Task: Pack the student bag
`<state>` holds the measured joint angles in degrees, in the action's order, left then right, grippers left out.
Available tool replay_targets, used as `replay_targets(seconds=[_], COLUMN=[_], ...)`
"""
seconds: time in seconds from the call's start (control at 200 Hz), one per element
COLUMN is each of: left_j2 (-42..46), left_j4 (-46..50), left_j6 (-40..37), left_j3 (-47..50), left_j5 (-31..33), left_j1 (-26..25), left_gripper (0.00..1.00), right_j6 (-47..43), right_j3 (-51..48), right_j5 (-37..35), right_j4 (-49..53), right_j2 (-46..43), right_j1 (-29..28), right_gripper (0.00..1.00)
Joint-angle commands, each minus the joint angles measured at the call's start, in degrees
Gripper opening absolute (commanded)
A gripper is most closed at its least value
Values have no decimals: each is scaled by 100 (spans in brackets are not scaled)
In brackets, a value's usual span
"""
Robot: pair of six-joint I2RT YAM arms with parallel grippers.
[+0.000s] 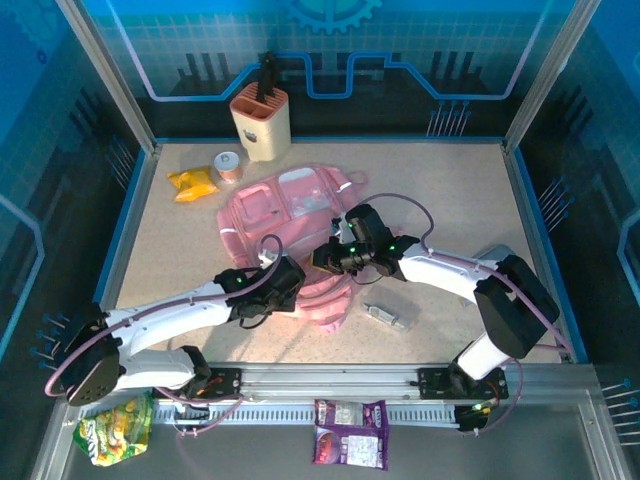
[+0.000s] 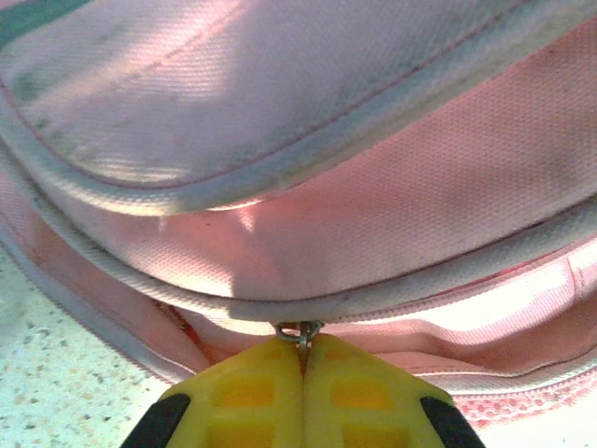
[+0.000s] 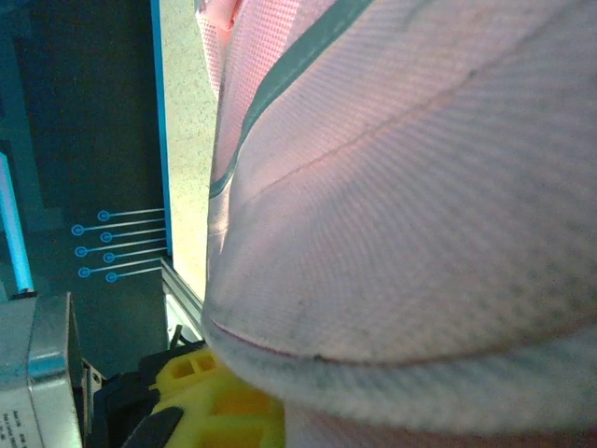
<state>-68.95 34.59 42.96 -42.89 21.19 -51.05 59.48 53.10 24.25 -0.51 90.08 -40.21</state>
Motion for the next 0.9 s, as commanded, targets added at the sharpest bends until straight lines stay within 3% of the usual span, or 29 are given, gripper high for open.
replay_targets(seconds=[0.0,0.22,0.49,0.895], left_j2=[407,921,695,194], left_j4=[359,609,823,-838], left_j6=[-255,-773,-1713,-3460], left_j3=[2,269,17,-104], left_j5=[474,633,435,591], left_j1=[7,172,703,1603], left_gripper=[0,0,0,0], right_j6=[-345,-996,-1566,-1973], right_j3=[129,356,723,946], right_j5=[272,868,1619,1830], right_j4=[364,1156,1686,1975], right_j2=[-179,-420,-165,202], right_j1=[30,707,1358,1420], right_gripper=[0,0,0,0])
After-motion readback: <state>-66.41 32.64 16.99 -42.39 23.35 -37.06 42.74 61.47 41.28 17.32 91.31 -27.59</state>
